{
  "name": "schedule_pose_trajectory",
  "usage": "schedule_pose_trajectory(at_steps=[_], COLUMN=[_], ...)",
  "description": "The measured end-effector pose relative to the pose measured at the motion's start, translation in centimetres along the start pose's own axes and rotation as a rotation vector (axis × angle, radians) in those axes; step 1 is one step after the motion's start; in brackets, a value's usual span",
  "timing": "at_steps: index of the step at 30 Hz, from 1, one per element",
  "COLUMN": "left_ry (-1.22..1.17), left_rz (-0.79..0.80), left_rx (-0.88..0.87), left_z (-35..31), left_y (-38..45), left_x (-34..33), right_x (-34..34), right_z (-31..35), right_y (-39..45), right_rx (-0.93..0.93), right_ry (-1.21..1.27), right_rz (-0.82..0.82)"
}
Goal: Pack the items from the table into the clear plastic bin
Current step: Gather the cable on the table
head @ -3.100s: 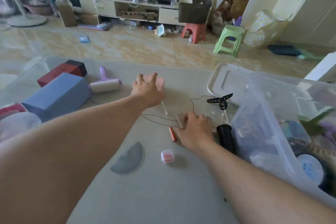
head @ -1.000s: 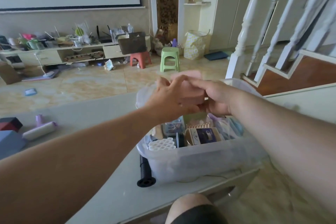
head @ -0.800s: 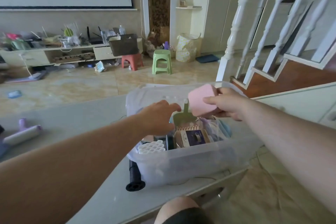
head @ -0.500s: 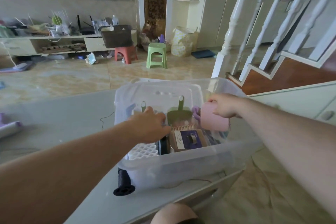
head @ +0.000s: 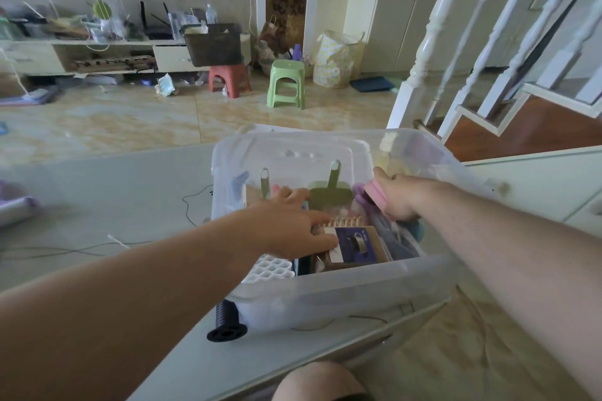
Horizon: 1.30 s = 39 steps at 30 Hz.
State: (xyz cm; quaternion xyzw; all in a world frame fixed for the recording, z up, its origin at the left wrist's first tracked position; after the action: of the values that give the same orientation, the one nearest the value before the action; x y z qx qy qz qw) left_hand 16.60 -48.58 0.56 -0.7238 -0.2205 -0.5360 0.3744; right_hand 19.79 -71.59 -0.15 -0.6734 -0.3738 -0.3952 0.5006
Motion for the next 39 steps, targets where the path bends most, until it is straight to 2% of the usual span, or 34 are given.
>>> schedule_pose_trajectory(at_steps=[3, 7, 9, 11, 13, 16, 20, 23, 27, 30, 33, 36, 39], left_ry=[0.004, -0.288, -0.385, -0.415, -0.409, -0.4, -0.423, -0.452, -0.473, -0.48, -0.469, -0.403, -0.38], left_rz=[-0.196, -0.699, -0.859, -0.922, -0.863, -0.672, -0.481, -0.363, -0.276, -0.188, -0.226, -0.263, -0.222], left_rx=[-0.024, -0.119, -0.082, 0.022, 0.191, 0.398, 0.487, 0.523, 0.567, 0.583, 0.572, 0.591, 0.627], left_z=[-0.7, 0.2, 3.2, 7.5, 12.2, 17.6, 21.2, 22.4, 23.2, 23.8, 24.3, 25.5, 27.7], left_y=[-0.9, -5.1, -8.7, -12.4, -15.6, -19.4, -21.6, -21.2, -18.9, -16.1, -14.2, -13.3, -13.1], left_x=[2.1, 8.8, 11.3, 11.6, 9.1, 2.3, -6.1, -10.0, -11.0, -11.2, -10.5, -10.7, -12.3], right_x=[0.8, 6.0, 8.4, 10.4, 11.8, 12.5, 8.8, 4.2, 0.7, -1.4, -3.9, -3.6, -2.3], right_z=[0.5, 4.2, 8.0, 12.2, 16.8, 23.6, 31.1, 34.3, 37.1, 37.1, 36.5, 36.5, 37.2], right_y=[-0.6, -3.6, -6.1, -9.1, -12.4, -16.7, -19.5, -19.5, -17.8, -14.7, -11.6, -8.6, -5.8], right_rx=[-0.013, 0.092, 0.216, 0.317, 0.434, 0.602, 0.691, 0.607, 0.441, 0.284, 0.157, 0.128, 0.078], right_ry=[0.023, -0.012, 0.068, 0.216, 0.325, 0.402, 0.397, 0.224, -0.07, 0.023, 0.121, 0.154, 0.07], right_rz=[-0.035, -0.296, -0.415, -0.495, -0.567, -0.642, -0.52, -0.426, -0.365, -0.218, -0.092, -0.197, -0.25])
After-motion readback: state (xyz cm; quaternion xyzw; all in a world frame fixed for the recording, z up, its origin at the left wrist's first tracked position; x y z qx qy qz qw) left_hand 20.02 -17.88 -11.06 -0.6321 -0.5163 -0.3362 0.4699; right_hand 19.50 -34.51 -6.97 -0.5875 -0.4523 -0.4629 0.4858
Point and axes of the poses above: each hand's wrist, its own y-axis towards the middle knuckle, its own x-axis out of the back of the hand, z = x × y, the point moved 7 cm from there along y, towards the middle knuckle, and after that the axes turned 5 degrees about -y, right-handed, at the moved point
